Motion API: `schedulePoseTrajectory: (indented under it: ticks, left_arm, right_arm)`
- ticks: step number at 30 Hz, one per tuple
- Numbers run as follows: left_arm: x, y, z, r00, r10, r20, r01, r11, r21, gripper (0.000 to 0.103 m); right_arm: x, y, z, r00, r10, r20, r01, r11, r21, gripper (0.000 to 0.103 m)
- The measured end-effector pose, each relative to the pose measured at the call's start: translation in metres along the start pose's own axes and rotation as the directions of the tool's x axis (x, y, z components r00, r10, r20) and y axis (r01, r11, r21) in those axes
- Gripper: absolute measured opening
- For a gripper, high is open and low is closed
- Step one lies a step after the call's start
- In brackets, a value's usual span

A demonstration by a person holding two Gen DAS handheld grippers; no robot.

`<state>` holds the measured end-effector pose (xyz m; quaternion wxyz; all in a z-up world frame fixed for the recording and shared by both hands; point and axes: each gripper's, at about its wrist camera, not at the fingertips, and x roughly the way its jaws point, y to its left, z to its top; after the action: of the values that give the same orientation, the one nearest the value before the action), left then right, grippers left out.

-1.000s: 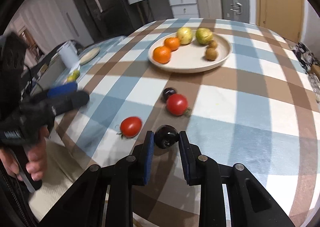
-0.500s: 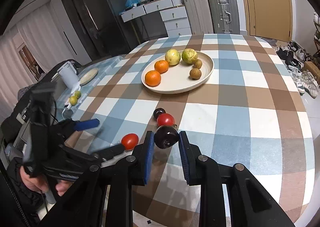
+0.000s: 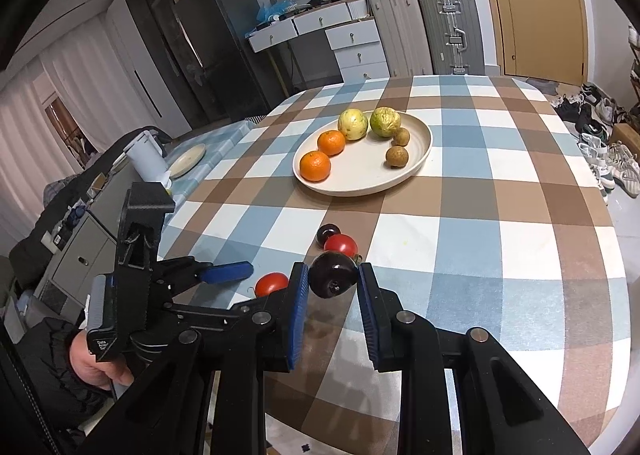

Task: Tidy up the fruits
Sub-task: 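Grasp a dark plum with the right gripper while the left gripper grasps a red tomato, then carry the plum and tomato onto the cream plate and release both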

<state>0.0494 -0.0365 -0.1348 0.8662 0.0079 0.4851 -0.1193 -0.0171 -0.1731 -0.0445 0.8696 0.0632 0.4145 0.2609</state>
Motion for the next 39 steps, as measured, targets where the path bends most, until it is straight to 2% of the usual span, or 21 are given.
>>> schedulePoseTrajectory:
  ticks: [1, 3, 12, 15, 18, 20, 24, 29, 39]
  left_arm:
    - [0.000, 0.000, 0.000, 1.000, -0.007, 0.001, 0.007, 1.000, 0.003, 0.031]
    - [0.001, -0.002, 0.000, 1.000, 0.006, 0.005, -0.006, 1.000, 0.026, 0.025]
    - [-0.003, -0.023, -0.008, 0.999, 0.040, 0.006, -0.041, 0.984, 0.173, 0.024]
    - [-0.009, -0.023, -0.006, 0.998, 0.059, 0.009, -0.060, 0.988, 0.145, 0.024]
    - [-0.023, -0.019, 0.003, 0.999, 0.050, 0.015, -0.050, 0.997, 0.051, 0.024]
    - [-0.034, -0.021, 0.009, 0.998, 0.057, 0.024, -0.058, 0.998, 0.030, 0.024]
    - [-0.054, -0.028, 0.019, 0.996, 0.072, 0.045, -0.074, 0.997, 0.038, 0.024]
    - [-0.077, -0.032, 0.032, 0.995, 0.071, 0.064, -0.073, 0.997, 0.023, 0.024]
    - [-0.107, -0.035, 0.071, 0.990, 0.026, 0.141, -0.034, 0.998, 0.055, 0.024]
  right_arm:
    - [-0.001, 0.000, 0.000, 1.000, 0.002, 0.001, -0.002, 1.000, 0.002, 0.025]
    - [-0.002, -0.001, 0.000, 1.000, 0.003, 0.004, -0.003, 1.000, 0.004, 0.025]
    - [-0.005, -0.007, 0.004, 1.000, 0.009, 0.010, -0.009, 1.000, 0.022, 0.025]
    - [-0.005, -0.011, 0.004, 1.000, 0.009, 0.007, -0.009, 0.999, 0.036, 0.025]
    - [-0.004, -0.018, 0.006, 1.000, 0.007, 0.006, -0.007, 0.998, 0.059, 0.025]
    - [-0.003, -0.025, 0.007, 1.000, 0.011, 0.003, -0.011, 0.996, 0.088, 0.025]
    - [-0.003, -0.035, 0.011, 1.000, 0.015, 0.008, -0.016, 0.991, 0.136, 0.025]
    - [0.003, -0.035, 0.018, 1.000, 0.024, 0.014, -0.026, 0.989, 0.144, 0.025]
    - [0.012, -0.036, 0.021, 0.999, 0.037, 0.020, -0.040, 0.984, 0.175, 0.026]
